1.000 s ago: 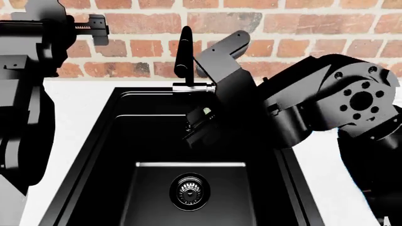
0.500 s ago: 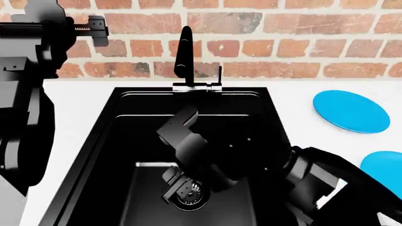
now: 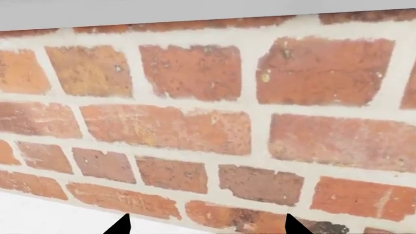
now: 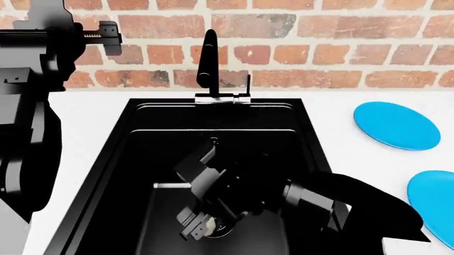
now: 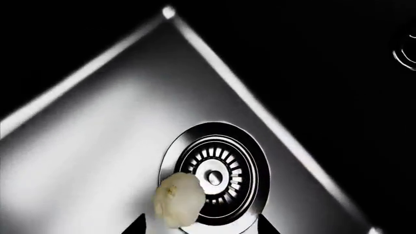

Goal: Pick the garlic from the counter and place it in the sink. Then turn on the sink faucet.

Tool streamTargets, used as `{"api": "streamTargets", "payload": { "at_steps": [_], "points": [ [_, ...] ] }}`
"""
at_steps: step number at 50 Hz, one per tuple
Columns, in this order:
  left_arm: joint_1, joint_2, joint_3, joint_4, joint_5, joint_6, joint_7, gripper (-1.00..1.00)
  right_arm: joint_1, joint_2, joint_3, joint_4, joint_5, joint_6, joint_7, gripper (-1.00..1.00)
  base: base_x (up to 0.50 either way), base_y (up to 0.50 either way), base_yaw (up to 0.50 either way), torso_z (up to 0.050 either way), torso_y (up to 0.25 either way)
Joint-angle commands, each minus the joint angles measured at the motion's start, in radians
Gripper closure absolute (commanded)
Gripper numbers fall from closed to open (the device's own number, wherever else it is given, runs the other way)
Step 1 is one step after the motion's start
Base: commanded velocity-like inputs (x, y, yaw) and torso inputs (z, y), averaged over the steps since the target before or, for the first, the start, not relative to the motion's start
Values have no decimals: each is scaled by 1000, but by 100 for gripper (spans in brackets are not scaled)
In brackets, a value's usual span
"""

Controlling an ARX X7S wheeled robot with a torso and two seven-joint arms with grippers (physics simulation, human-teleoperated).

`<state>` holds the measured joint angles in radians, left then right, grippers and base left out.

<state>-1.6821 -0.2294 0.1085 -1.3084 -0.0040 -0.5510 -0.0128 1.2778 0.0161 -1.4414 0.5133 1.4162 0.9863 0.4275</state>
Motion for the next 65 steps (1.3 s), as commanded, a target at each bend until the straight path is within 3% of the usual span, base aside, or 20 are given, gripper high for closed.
{"api": "streamTargets", "payload": {
  "at_steps": [1, 6, 14, 30, 36, 40, 41, 43, 55, 65],
  "points": [
    [2, -1, -2, 0, 1, -1, 2, -100, 51, -15, -100, 49, 69, -70, -25, -100, 0, 0, 0, 0, 0],
    [2, -2, -4, 0, 1, 0, 1, -100, 60, -13, -101, 46, 70, -88, -24, -100, 0, 0, 0, 0, 0],
    [6, -5, -6, 0, 0, 1, 2, -100, 127, 78, -27, -147, 176, -36, 125, -100, 0, 0, 0, 0, 0],
    [10, -9, -9, 0, 1, 2, 4, -100, 103, 160, -34, -268, 212, -10, 214, -100, 0, 0, 0, 0, 0],
    [12, -10, -10, 0, 1, 2, 5, -100, 112, 281, 13, -471, 305, 0, 332, -100, 0, 0, 0, 0, 0],
    [12, -10, -9, 0, 1, 2, 6, -100, 119, 294, 19, -492, 315, 2, 339, -100, 0, 0, 0, 0, 0],
    [13, -14, -11, 0, 1, 1, 4, -100, 166, 373, 70, -601, 403, 6, 402, -100, 0, 0, 0, 0, 0],
    [13, -13, -12, 0, 0, 1, 3, -100, 184, 410, 91, -639, 431, 4, 425, -100, 0, 0, 0, 0, 0],
    [10, -10, -11, 0, 3, -1, 3, -100, 291, 591, 187, -709, 509, 10, 429, -100, 0, 0, 0, 0, 0],
    [8, -8, -11, 0, 2, 0, 6, -100, 362, 614, 227, -593, 491, 3, 383, -100, 0, 0, 0, 0, 0]
  ]
}}
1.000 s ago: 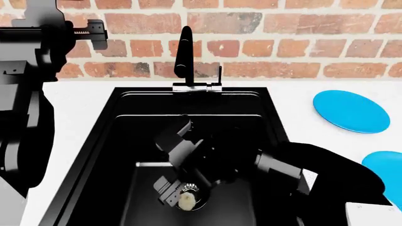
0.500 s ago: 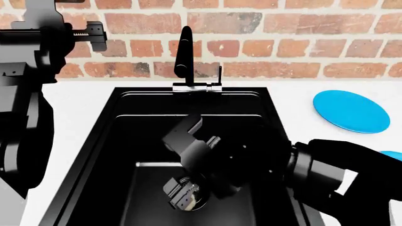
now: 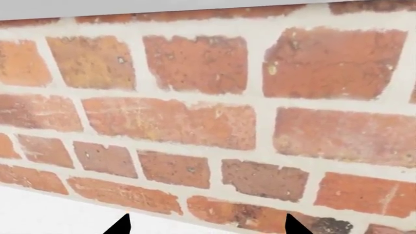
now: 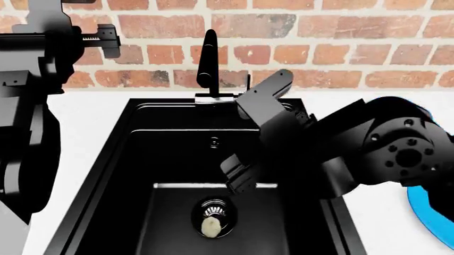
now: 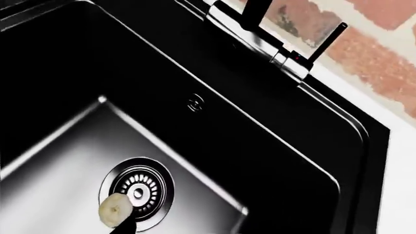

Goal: Pick the garlic from the counter and place it in the sink. Then turn on the sink faucet.

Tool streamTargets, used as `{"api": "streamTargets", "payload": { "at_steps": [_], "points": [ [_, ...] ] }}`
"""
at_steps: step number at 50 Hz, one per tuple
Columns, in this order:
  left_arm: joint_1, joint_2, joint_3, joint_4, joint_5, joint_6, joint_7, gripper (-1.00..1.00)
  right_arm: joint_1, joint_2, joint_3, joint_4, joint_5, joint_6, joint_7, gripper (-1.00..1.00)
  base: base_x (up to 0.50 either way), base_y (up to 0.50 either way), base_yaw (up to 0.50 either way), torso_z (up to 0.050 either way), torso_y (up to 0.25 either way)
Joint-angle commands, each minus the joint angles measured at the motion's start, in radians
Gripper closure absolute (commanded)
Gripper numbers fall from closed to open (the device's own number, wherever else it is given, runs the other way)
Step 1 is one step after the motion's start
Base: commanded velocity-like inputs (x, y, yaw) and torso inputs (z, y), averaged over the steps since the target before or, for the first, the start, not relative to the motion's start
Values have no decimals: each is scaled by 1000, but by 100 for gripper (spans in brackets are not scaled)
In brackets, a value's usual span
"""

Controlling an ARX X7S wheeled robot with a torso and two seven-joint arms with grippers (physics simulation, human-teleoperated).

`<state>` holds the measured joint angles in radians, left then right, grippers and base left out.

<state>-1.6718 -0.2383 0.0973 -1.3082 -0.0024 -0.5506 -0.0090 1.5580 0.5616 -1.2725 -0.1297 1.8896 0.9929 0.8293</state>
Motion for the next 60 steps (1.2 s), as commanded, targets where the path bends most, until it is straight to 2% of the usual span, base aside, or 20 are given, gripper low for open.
{"api": "streamTargets", "payload": {
  "at_steps": [1, 9, 20, 32, 47, 57, 60],
  "points": [
    [-3, -1, 0, 0, 0, 0, 2, -100, 92, 62, 65, 87, 10, -8, -37, -100, 0, 0, 0, 0, 0],
    [4, -4, -3, 0, -1, 2, 2, -100, 136, 17, 76, 210, -32, -23, -90, -100, 0, 0, 0, 0, 0],
    [4, -3, -5, 0, -1, 2, 2, -100, 114, -23, 78, 258, -105, -80, -140, -100, 0, 0, 0, 0, 0],
    [5, -3, -6, 0, -1, 3, 3, -100, 82, -114, 70, 430, -258, -216, -235, -100, 0, 0, 0, 0, 0],
    [6, -2, -6, 0, 0, 3, 7, -100, 120, -209, 74, 610, -303, -264, -313, -100, 0, 0, 0, 0, 0],
    [12, -1, -6, 0, 0, 5, 7, -100, 132, -341, 42, 894, -393, -349, -424, -100, 0, 0, 0, 0, 0],
    [11, -4, -7, 0, 0, 4, 8, -100, 129, -409, 21, 1042, -428, -383, -489, -100, 0, 0, 0, 0, 0]
  ]
}}
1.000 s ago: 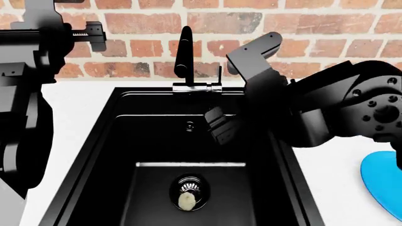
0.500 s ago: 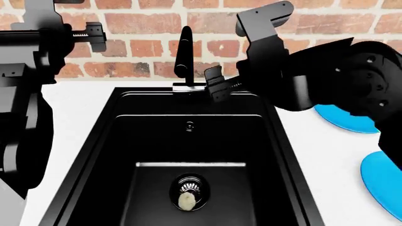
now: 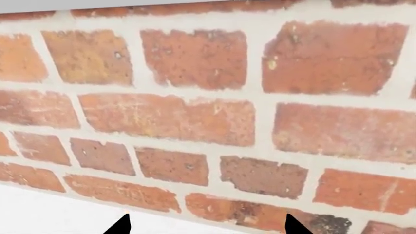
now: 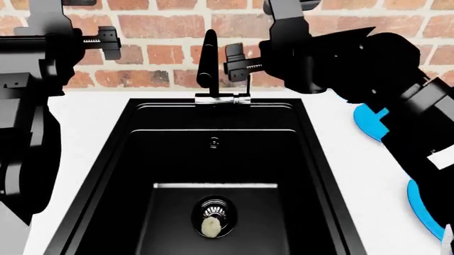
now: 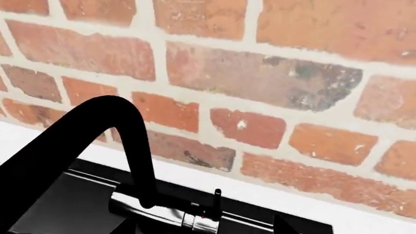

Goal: Pick the garlic from the counter and place it in the sink. Then turn on the sink faucet.

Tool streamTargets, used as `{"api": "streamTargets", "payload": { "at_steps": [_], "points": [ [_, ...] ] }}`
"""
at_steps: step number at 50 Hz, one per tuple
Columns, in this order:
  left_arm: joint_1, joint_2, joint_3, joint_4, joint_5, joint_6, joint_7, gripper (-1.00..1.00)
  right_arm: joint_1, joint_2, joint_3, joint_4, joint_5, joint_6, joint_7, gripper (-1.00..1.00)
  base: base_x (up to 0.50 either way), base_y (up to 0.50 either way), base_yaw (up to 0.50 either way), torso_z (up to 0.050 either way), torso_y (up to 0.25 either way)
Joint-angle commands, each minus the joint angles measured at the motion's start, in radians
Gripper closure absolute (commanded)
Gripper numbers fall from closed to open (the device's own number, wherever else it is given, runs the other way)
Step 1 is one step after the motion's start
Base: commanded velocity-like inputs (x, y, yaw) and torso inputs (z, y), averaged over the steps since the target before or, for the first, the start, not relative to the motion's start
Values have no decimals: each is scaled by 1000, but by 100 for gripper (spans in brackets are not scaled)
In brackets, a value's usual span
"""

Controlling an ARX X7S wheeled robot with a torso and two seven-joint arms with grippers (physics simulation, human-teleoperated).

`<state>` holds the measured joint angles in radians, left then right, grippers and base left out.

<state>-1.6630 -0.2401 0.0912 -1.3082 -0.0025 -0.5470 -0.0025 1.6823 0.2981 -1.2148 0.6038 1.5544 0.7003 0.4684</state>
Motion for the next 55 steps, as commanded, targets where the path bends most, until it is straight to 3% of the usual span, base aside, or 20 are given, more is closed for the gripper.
{"api": "streamTargets", "payload": {
  "at_steps": [1, 13, 34, 55],
  "points": [
    [2, -3, -1, 0, 0, 0, 2, -100, 3, -162, -46, 342, -108, -105, -140, -100, 0, 0, 0, 0, 0],
    [3, -2, -3, 0, 0, 1, 1, -100, -17, -296, -77, 623, -158, -199, -250, -100, 0, 0, 0, 0, 0],
    [23, 0, -7, 0, -2, 9, 7, -100, -95, -298, -343, 592, 85, -431, -159, -100, 0, 0, 0, 0, 0],
    [28, -4, -14, 0, -1, 10, 8, -100, -169, -298, -367, 567, 92, -570, -78, -100, 0, 0, 0, 0, 0]
  ]
}}
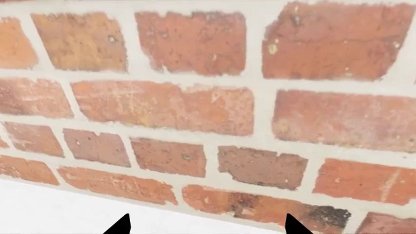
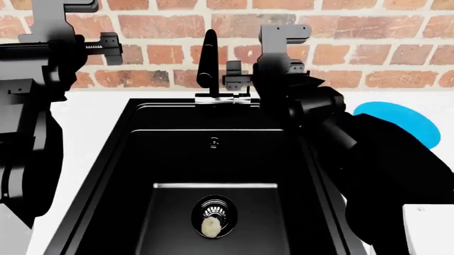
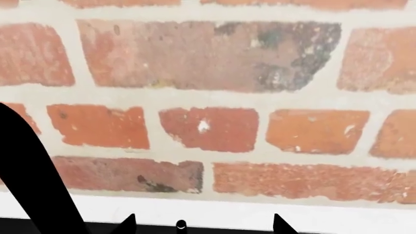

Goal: Pick the garlic from the counter and place it in the sink. Then turn on the sink faucet.

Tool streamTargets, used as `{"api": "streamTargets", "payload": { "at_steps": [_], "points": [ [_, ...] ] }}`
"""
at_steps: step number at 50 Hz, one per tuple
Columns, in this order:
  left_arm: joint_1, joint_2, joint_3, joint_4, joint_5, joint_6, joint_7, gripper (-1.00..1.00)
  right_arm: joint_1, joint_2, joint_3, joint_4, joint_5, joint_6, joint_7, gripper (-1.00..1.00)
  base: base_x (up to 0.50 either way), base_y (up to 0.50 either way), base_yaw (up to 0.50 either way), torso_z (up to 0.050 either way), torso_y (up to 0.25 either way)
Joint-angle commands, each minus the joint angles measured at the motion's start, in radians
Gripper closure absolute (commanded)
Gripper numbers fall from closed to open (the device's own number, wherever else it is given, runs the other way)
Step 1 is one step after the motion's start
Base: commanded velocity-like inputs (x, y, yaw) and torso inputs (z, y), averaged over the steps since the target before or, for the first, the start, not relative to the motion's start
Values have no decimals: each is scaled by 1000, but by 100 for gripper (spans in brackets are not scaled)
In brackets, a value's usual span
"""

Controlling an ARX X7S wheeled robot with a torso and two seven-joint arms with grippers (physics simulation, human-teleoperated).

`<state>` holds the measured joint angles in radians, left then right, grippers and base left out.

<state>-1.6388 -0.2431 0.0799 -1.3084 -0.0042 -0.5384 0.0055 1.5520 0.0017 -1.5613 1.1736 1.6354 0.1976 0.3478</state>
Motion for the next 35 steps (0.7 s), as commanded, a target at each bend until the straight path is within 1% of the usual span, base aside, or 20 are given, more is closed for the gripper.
{"api": "streamTargets", "payload": {
  "at_steps": [1, 20, 22, 24, 28, 35],
  "points": [
    [5, 0, -5, 0, -1, 2, 0, -100, -40, -2, -20, -5, 11, -71, 49, -100, 0, 0, 0, 0, 0],
    [15, 1, -9, 0, -1, 4, 9, -100, -55, -2, -18, -29, -11, -78, 51, -100, 0, 0, 0, 0, 0],
    [16, 2, -6, 0, 1, 9, 18, -100, -55, -2, -18, -28, -12, -77, 50, -100, 0, 0, 0, 0, 0],
    [20, 6, 27, 0, 27, 14, 15, -100, -54, -2, -18, -29, -14, -76, 51, -100, 0, 0, 0, 0, 0],
    [19, 0, 11, 0, 7, 23, 19, -100, -55, -2, -17, -30, -19, -76, 56, -100, 0, 0, 0, 0, -250],
    [18, -1, 15, 0, 9, 23, 16, -100, -51, -2, -16, -32, -21, -76, 61, -100, 0, 0, 0, 0, 0]
  ]
}}
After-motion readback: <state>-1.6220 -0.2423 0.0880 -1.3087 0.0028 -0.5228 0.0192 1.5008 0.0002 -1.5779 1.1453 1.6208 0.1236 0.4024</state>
